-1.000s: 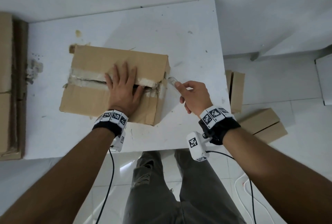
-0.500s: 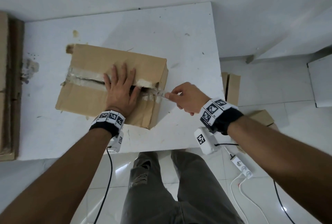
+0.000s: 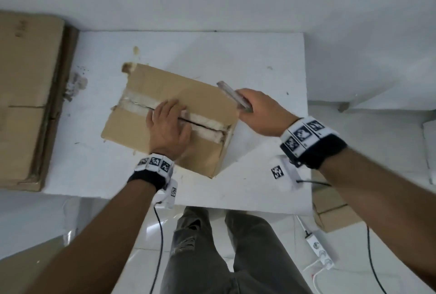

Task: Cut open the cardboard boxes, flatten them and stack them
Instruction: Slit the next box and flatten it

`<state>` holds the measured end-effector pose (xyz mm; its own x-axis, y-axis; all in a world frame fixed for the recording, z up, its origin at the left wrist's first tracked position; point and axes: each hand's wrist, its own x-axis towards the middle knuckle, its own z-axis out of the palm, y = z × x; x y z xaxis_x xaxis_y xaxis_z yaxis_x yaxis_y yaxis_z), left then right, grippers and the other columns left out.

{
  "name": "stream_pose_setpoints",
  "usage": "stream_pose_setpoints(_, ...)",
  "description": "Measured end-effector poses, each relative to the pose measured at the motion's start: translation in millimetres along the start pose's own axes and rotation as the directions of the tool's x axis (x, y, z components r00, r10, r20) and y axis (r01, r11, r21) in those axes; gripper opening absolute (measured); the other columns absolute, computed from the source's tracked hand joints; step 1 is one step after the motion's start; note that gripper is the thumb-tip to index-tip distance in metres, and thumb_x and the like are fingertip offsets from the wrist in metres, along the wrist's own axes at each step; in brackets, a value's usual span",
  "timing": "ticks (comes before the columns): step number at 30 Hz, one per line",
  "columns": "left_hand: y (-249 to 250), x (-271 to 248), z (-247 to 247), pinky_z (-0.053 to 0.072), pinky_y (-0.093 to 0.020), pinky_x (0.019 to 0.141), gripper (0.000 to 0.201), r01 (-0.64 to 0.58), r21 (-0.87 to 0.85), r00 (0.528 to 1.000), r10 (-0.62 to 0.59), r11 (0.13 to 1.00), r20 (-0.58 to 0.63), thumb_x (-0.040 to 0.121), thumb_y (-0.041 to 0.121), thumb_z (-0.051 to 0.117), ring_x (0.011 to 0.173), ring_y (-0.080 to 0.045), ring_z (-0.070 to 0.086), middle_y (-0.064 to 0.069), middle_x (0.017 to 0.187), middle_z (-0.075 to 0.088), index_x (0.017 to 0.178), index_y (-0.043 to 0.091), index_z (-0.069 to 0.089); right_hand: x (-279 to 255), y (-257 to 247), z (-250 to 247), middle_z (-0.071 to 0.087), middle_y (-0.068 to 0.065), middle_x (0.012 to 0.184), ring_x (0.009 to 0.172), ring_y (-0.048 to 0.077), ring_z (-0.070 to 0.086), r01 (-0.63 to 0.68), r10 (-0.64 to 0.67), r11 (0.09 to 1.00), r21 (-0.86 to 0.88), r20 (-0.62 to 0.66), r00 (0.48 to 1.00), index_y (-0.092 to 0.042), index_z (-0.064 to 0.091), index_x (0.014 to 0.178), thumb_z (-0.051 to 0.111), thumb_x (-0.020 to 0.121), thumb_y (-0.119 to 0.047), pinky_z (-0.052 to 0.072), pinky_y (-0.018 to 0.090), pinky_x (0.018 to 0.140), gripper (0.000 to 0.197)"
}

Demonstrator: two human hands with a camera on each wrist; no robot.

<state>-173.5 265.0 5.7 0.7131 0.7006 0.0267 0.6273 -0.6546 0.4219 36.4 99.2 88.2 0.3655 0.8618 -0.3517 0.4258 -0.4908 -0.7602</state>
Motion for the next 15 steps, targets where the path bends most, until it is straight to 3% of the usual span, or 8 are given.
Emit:
stream_pose_setpoints(2,-4.2,-19.1,-15.4,0.030,-0.051,0.111,0.054,0.310,0.027,0.943,-0.304,0.950,-0.134,0.082,0.040,0.063,0.131,-0.031,0.045,-0.004,0.139,0.052,0.131,0.018,0.056,41.4,-19.6,3.9,0.053,0.001,0.078,0.066,0.020,0.050,0.014,-0.019,0.989,-0.147,-0.035,0.999,-0.014,0.049,0.090,0.047,0.100,-0.012,0.034,0.030,0.056,0.010)
stream_pose_setpoints(4,-5.0,-36.0,-24.5,0.036,-0.051,0.104,0.079,0.689,-0.063,0.713,-0.691,0.722,-0.117,0.074,0.051,0.075,0.127,-0.036,0.045,-0.006,0.139,0.043,0.138,0.018,0.043,81.2,-27.0,8.7,0.057,0.011,0.090,0.078,0.029,0.055,0.000,-0.015,0.948,-0.319,-0.044,0.999,-0.011,0.048,0.091,0.045,0.100,-0.010,0.035,0.032,0.065,0.010)
stream_pose_setpoints(5,-2.6,-39.7,-26.3,0.039,-0.052,0.102,0.092,0.792,-0.157,0.590,-0.806,0.590,-0.050,0.069,0.055,0.080,0.126,-0.039,0.047,-0.007,0.140,0.038,0.141,0.016,0.037,95.6,-26.8,12.3,0.058,0.017,0.097,0.083,0.032,0.056,-0.017,0.001,0.931,-0.364,-0.043,0.999,-0.010,0.048,0.093,0.044,0.100,-0.011,0.037,0.035,0.068,0.008)
stream_pose_setpoints(6,-0.9,-38.9,-27.0,0.043,-0.054,0.101,0.103,0.824,-0.252,0.530,-0.848,0.508,0.022,0.066,0.056,0.085,0.124,-0.042,0.048,-0.007,0.142,0.033,0.144,0.013,0.033,104.3,-25.5,16.8,0.058,0.020,0.101,0.082,0.033,0.056,-0.031,0.019,0.926,-0.376,-0.036,0.999,-0.009,0.048,0.098,0.043,0.102,-0.014,0.038,0.037,0.068,0.008)
stream_pose_setpoints(8,0.4,-25.9,-26.6,0.047,-0.055,0.103,0.122,0.816,-0.358,0.516,-0.851,0.454,0.099,0.061,0.055,0.092,0.125,-0.045,0.048,-0.009,0.148,0.025,0.151,0.010,0.023,102.4,-19.7,27.4,0.057,0.017,0.094,0.070,0.028,0.051,-0.086,0.080,0.930,-0.357,-0.031,0.996,-0.006,0.046,0.108,0.038,0.107,-0.023,0.036,0.036,0.065,0.019)
stream_pose_setpoints(10,-0.7,-7.4,-28.7,0.045,-0.054,0.104,0.132,0.827,-0.292,0.530,-0.841,0.481,0.114,0.057,0.054,0.095,0.130,-0.044,0.043,-0.009,0.154,0.018,0.155,0.011,0.017,81.6,-6.5,38.7,0.058,0.014,0.088,0.064,0.027,0.052,-0.141,0.125,0.945,-0.296,-0.074,0.989,-0.007,0.043,0.111,0.035,0.108,-0.028,0.040,0.037,0.061,0.024)
stream_pose_setpoints(13,-8.5,18.1,-27.0,0.030,-0.063,0.113,0.131,0.724,0.009,0.681,-0.717,0.690,0.151,0.057,0.058,0.093,0.139,-0.045,0.032,-0.008,0.161,0.009,0.155,0.015,0.018,32.7,20.4,58.2,0.067,0.015,0.094,0.072,0.034,0.066,-0.168,0.169,0.985,-0.043,0.040,0.985,-0.014,0.045,0.102,0.040,0.106,-0.027,0.057,0.050,0.066,0.014)
stream_pose_setpoints(15,-13.3,30.3,-26.3,0.010,-0.078,0.113,0.135,0.599,0.221,0.726,-0.639,0.769,0.254,0.060,0.065,0.089,0.150,-0.045,0.013,-0.008,0.167,-0.001,0.159,0.019,0.009,0.6,30.2,64.7,0.070,0.009,0.103,0.079,0.031,0.073,-0.213,0.194,0.965,0.156,0.130,0.972,-0.015,0.051,0.106,0.045,0.107,-0.026,0.061,0.051,0.071,0.013)
